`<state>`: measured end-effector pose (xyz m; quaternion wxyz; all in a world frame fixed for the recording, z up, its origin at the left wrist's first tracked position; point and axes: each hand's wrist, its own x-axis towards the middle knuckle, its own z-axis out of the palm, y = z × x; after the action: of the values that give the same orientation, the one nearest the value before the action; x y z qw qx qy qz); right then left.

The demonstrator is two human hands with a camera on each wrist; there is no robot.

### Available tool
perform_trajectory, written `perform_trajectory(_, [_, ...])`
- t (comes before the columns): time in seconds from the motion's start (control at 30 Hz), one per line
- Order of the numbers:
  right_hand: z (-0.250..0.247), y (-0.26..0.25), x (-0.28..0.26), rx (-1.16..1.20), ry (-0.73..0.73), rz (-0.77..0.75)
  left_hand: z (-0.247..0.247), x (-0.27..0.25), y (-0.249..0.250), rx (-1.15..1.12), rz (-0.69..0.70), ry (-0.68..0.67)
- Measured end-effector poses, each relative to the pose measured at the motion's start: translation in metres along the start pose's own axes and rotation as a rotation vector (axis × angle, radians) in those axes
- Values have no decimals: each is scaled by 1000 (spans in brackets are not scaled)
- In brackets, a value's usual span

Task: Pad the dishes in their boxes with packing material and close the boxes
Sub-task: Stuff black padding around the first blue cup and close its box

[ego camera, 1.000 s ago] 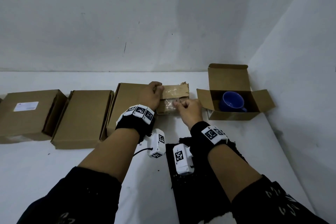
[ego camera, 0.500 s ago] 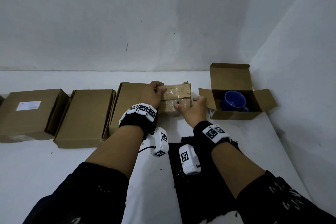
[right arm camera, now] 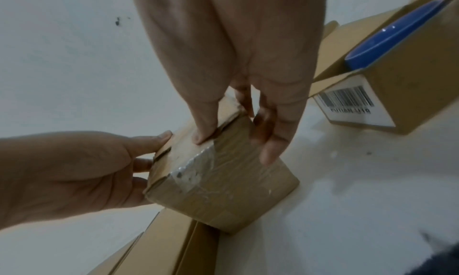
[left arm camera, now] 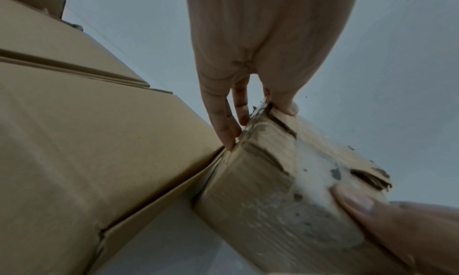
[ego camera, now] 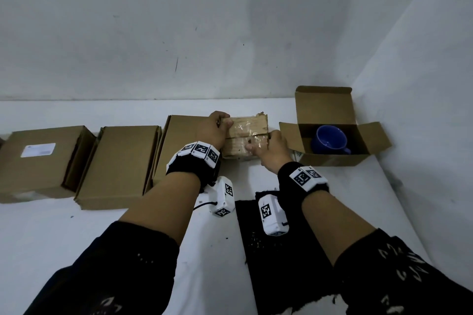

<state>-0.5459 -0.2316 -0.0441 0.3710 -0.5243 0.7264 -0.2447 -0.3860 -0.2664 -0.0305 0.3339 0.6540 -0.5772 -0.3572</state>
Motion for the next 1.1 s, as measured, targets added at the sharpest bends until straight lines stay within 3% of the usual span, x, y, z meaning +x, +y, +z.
perform_trajectory(0.13, [-8,-5,-5,-85,-78,-12,-3,2,1,10,0,-13])
perform_trajectory(0.37, [1,-19,-13,-350,31,-135,-6,6,1,41,8,-29])
perform_trajectory(0.87, [6,1,3,-295,116,-266,-5,20,3,105,-3,-42])
perform_trajectory(0.93, [1,8,5,-251,48,-272,-4,19,3,86,-7,-41])
perform_trajectory(1.0, [-6,9,11,-194,-119,-227,-5,19,3,89,-5,-42])
perform_trajectory(1.1, [-8,-15,16,-76,-208,-51,-5,18,2,97,1,-39])
